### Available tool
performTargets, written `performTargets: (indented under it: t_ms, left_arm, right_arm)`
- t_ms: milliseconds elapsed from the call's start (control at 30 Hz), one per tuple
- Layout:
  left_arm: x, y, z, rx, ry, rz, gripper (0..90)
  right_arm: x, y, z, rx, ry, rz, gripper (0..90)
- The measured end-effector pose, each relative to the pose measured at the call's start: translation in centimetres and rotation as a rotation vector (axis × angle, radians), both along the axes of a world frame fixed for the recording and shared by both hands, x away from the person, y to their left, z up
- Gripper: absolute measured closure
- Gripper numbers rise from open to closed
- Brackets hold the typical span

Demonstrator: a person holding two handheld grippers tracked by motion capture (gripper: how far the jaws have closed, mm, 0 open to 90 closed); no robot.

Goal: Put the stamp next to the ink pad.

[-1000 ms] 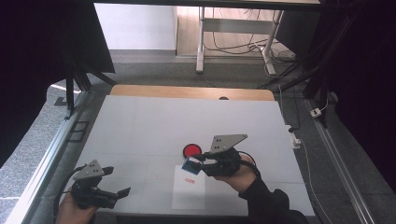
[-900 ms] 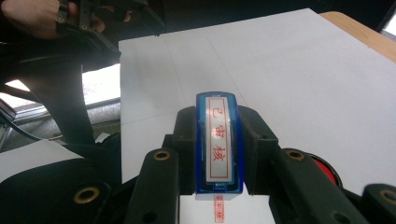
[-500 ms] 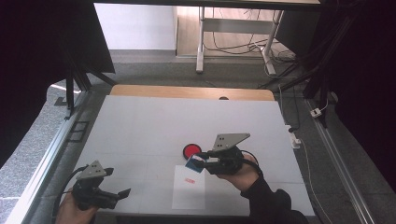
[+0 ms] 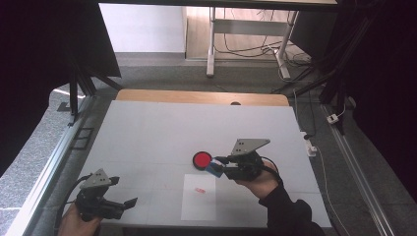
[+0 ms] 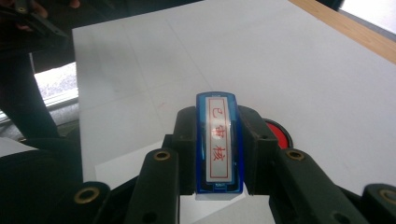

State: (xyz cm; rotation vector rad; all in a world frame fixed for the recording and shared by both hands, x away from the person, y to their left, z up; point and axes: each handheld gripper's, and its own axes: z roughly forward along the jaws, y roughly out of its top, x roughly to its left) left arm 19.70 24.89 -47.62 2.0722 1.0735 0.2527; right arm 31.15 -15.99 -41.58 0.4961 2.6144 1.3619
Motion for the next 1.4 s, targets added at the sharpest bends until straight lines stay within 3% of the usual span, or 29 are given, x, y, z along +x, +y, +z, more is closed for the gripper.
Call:
performTargets:
  t_ms: [800,1400]
  left_arm:
    - [0.1,0.0,0.0,-0.001,0.012,0.0,3.2]
    - [0.2,0.0,-0.1,-0.001,0.016,0.002,3.6]
  right_arm:
    - [2.7,-4.0,-1.4,-0.071,-0.025,-0.197,71.0]
    - [4.4,-5.8,-3.0,-0.145,-0.035,-0.298,70.9]
